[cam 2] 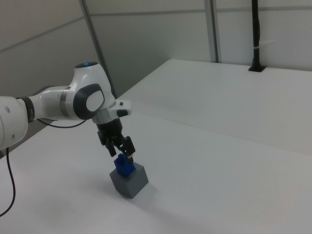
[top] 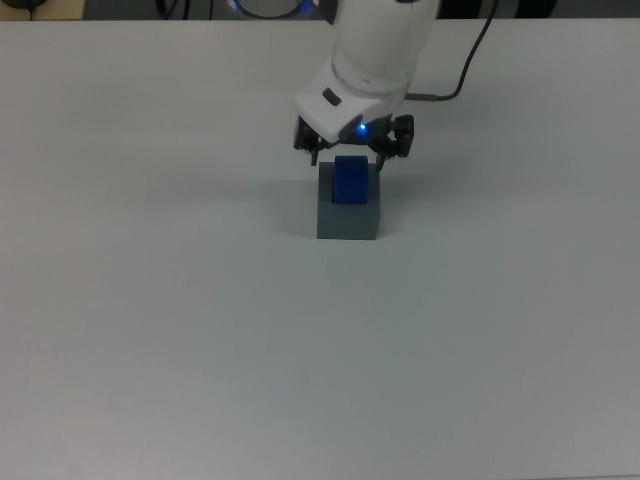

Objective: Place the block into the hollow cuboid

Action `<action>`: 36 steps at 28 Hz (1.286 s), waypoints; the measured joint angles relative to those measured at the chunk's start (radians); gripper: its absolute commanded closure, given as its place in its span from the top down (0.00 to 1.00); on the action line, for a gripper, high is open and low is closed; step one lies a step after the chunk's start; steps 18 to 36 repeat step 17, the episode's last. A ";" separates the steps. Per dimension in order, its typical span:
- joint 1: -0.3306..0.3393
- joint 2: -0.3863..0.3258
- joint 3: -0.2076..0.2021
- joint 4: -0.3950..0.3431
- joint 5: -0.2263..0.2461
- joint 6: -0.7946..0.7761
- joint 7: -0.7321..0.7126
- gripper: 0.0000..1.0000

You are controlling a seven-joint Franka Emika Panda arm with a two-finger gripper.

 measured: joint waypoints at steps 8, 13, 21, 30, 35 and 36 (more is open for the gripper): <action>-0.064 -0.120 -0.002 0.002 0.000 -0.115 -0.038 1.00; -0.096 -0.204 -0.011 0.003 0.000 -0.185 -0.091 1.00; -0.103 -0.259 -0.042 0.003 0.000 -0.242 -0.159 1.00; -0.103 -0.259 -0.042 0.003 0.000 -0.242 -0.159 1.00; -0.103 -0.259 -0.042 0.003 0.000 -0.242 -0.159 1.00; -0.103 -0.259 -0.042 0.003 0.000 -0.242 -0.159 1.00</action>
